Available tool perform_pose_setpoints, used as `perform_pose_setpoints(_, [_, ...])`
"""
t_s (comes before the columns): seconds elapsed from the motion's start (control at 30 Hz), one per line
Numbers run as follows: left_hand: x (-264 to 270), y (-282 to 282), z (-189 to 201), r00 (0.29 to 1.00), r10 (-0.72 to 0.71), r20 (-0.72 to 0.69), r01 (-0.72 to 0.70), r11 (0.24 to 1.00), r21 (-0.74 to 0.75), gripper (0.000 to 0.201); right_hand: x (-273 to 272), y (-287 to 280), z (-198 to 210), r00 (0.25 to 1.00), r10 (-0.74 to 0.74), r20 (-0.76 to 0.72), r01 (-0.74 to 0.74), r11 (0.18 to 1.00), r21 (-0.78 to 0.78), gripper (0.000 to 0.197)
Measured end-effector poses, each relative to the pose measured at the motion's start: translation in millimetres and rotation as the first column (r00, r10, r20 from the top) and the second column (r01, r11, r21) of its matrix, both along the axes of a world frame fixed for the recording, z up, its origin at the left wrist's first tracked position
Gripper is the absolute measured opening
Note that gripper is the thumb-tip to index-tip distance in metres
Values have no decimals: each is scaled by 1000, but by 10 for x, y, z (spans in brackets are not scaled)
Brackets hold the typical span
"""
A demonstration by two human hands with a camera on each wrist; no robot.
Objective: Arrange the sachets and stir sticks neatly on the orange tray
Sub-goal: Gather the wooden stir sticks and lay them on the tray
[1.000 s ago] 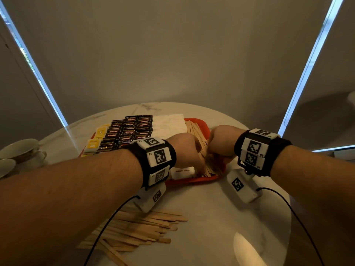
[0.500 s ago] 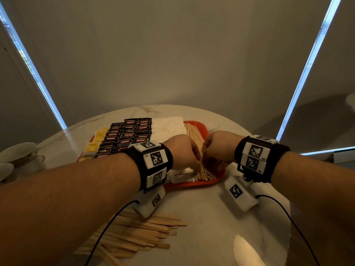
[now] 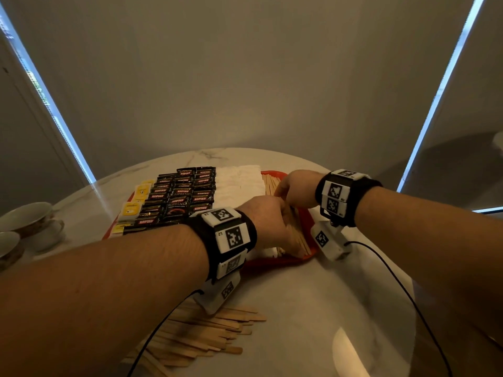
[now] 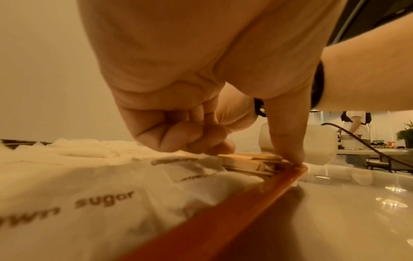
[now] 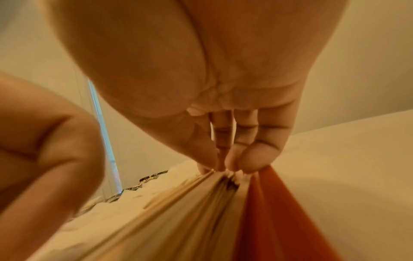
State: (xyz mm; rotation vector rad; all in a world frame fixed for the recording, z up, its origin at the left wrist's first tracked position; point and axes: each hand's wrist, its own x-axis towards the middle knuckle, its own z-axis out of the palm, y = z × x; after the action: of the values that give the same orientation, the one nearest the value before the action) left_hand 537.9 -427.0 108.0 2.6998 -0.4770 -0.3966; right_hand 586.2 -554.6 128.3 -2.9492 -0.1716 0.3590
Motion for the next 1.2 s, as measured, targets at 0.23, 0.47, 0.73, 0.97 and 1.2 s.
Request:
perform_pose_setpoints(0.23, [26, -12, -53, 1000, 13, 16, -13, 1000, 1, 44, -4, -112, 10, 998, -34, 60, 27, 993, 115, 34])
perform_pose_setpoints(0.47, [28, 121, 9, 999, -19, -34, 16, 995, -97, 44, -284, -388, 28, 979, -122, -162, 159, 958, 239, 22])
perform_pose_setpoints(0.73, [-155, 67, -37, 986, -112, 120, 123, 989, -87, 10, -341, -375, -72, 976, -203, -82, 216, 954, 208, 8])
perform_pose_setpoints(0.97, [-429, -27, 3, 971, -238, 17, 230, 951, 208, 42, -440, -478, -34, 943, -223, -247, 276, 939, 205, 15])
perform_pose_setpoints(1.2, [-457, -42, -66, 988, -151, -42, 156, 965, 213, 32, -579, -456, -101, 941, -98, -323, 140, 984, 109, 40])
